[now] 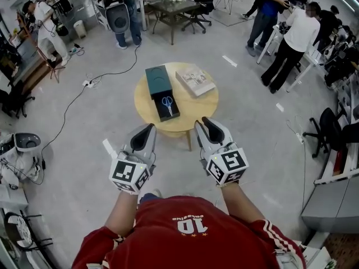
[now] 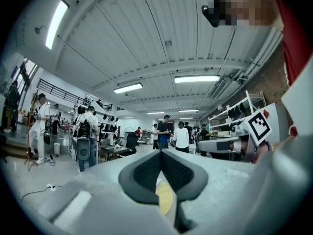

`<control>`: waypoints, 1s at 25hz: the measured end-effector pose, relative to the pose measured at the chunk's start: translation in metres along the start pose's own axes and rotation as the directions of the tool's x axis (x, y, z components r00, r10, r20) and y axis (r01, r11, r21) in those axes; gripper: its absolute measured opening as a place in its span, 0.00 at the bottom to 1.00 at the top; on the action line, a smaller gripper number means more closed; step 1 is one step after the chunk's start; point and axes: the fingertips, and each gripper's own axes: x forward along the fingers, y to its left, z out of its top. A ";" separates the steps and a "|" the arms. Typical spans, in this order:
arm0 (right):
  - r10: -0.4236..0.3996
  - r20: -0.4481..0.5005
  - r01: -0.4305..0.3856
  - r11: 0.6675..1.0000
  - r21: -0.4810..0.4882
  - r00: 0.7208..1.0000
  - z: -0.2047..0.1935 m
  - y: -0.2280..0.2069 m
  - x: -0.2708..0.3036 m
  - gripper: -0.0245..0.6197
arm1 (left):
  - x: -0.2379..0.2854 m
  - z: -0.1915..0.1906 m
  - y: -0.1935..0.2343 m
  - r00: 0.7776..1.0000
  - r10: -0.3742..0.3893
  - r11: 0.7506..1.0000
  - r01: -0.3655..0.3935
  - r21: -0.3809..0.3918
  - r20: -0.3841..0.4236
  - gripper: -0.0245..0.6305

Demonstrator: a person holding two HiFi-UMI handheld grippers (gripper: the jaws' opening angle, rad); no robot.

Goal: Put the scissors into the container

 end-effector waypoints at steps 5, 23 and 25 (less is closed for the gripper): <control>-0.016 0.003 0.016 1.000 -0.023 1.000 0.003 0.010 -0.004 0.14 | -0.005 0.004 0.004 1.000 -0.004 1.000 0.004 0.004 0.009 0.04; -0.082 0.027 0.083 0.995 -0.060 0.996 0.020 0.052 0.017 0.04 | -0.020 0.024 0.046 0.996 -0.079 0.997 0.079 0.014 0.038 0.04; -0.094 0.029 0.096 0.994 -0.060 0.995 0.022 0.053 0.020 0.04 | -0.019 0.024 0.050 0.995 -0.090 0.996 0.089 0.011 0.037 0.04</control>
